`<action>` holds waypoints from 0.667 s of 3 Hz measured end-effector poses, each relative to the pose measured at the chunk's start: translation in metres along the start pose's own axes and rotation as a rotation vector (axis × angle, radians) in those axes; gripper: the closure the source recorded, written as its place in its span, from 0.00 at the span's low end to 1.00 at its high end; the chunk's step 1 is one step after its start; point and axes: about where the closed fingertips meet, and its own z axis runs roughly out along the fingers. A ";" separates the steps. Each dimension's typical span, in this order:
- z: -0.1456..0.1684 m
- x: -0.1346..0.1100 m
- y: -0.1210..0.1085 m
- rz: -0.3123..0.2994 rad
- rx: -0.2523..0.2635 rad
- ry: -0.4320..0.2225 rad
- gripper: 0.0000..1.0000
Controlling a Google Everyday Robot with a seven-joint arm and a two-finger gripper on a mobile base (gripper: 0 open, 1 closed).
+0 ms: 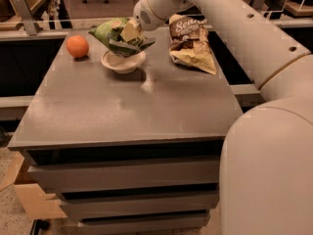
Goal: Pick green jalapeno chip bag from paper bowl and place on counter
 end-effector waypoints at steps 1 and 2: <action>-0.028 -0.010 0.010 -0.032 0.005 -0.049 1.00; -0.049 -0.004 0.033 -0.083 -0.065 -0.039 1.00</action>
Offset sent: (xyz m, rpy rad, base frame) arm -0.0851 -0.0267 0.0438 -0.0025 -0.0104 0.2046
